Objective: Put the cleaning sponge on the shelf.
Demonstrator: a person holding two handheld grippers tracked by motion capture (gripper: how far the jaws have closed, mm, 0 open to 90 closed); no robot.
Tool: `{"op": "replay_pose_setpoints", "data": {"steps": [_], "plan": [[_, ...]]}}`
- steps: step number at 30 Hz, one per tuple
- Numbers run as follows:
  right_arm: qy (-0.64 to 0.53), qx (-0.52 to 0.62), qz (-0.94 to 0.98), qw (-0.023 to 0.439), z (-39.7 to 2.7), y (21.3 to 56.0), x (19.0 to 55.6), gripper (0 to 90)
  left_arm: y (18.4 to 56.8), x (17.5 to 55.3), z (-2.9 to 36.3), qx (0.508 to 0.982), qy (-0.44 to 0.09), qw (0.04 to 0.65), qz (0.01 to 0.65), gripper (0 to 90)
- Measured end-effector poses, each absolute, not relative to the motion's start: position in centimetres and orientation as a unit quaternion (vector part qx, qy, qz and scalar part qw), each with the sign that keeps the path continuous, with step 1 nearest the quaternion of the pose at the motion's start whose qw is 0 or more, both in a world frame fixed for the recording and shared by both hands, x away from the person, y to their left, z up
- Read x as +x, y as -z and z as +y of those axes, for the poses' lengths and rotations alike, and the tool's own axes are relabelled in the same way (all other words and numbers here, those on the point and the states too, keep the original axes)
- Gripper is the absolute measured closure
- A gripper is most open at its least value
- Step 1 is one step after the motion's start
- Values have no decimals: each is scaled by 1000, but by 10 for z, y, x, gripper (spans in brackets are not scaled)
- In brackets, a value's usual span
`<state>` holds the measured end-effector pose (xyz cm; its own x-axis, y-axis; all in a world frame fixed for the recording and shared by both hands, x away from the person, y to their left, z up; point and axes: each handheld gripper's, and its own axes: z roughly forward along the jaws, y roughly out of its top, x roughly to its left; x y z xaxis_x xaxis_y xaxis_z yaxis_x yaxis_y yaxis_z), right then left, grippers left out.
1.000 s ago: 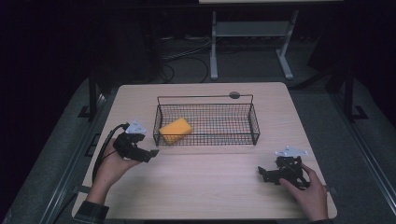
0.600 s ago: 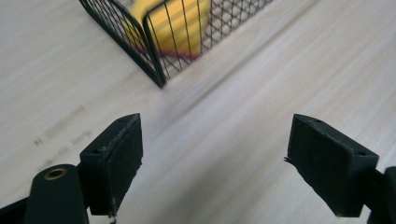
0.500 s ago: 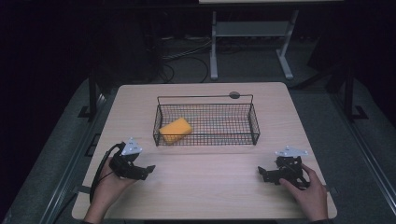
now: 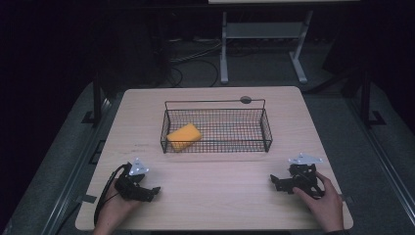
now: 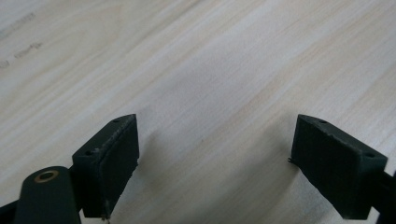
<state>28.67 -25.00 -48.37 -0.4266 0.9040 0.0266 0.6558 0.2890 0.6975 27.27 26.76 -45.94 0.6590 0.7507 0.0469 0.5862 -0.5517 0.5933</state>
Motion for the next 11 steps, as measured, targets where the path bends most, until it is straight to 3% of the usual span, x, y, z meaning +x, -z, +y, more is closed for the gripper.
{"op": "replay_pose_setpoints", "data": {"steps": [11], "plan": [[-325, 501, 779, 191, -250, 484, 287, 0, 473, 265, 281, 845, -158, 350, 373, 126]]}}
